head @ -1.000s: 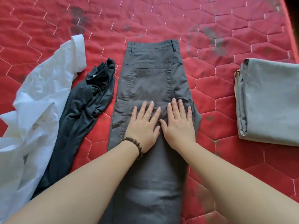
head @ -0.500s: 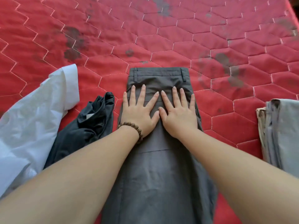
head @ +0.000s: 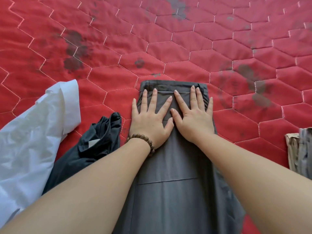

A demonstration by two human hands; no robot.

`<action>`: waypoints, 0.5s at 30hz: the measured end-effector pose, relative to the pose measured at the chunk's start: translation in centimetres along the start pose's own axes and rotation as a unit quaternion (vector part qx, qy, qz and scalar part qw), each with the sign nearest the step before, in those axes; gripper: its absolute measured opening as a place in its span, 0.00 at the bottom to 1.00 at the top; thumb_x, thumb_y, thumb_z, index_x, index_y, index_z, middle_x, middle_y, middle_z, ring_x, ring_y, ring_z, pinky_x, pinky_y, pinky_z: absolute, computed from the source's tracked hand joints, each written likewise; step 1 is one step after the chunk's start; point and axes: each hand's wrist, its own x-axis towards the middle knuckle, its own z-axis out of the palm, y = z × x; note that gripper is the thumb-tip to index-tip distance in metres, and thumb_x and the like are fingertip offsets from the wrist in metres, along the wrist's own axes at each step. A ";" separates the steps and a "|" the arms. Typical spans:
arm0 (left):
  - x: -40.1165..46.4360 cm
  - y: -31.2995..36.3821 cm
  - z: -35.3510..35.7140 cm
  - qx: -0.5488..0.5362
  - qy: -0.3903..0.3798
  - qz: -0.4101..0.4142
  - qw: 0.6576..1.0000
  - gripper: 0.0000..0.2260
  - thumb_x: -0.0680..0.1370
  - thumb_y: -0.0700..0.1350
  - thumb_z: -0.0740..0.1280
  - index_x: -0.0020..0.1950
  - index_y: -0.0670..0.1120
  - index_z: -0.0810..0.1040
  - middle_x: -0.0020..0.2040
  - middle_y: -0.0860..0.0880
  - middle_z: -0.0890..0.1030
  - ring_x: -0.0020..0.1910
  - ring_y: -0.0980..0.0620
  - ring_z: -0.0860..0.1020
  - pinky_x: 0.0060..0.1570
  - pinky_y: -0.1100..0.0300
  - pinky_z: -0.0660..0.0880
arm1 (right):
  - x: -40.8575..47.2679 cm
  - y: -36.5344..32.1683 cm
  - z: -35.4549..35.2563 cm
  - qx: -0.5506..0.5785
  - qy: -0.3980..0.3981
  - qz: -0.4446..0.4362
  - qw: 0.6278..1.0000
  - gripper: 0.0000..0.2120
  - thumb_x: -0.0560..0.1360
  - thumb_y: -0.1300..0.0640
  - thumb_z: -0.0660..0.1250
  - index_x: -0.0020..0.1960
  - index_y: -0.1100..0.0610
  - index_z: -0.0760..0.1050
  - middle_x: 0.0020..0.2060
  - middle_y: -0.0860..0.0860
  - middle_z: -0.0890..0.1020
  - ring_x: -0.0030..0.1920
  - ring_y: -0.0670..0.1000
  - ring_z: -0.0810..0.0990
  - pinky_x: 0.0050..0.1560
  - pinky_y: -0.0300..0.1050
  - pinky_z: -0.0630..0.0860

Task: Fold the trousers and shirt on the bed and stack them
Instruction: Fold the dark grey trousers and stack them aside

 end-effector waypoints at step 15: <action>-15.3 2.8 -0.5 0.038 -0.064 0.063 0.995 0.28 0.79 0.56 0.43 0.78 0.53 0.41 0.79 0.43 0.42 0.77 0.44 0.40 0.72 0.40 0.38 | -19.4 -2.4 1.7 0.008 0.012 -0.004 1.000 0.29 0.77 0.40 0.44 0.77 0.45 0.53 0.77 0.57 0.53 0.77 0.58 0.47 0.74 0.64 0.41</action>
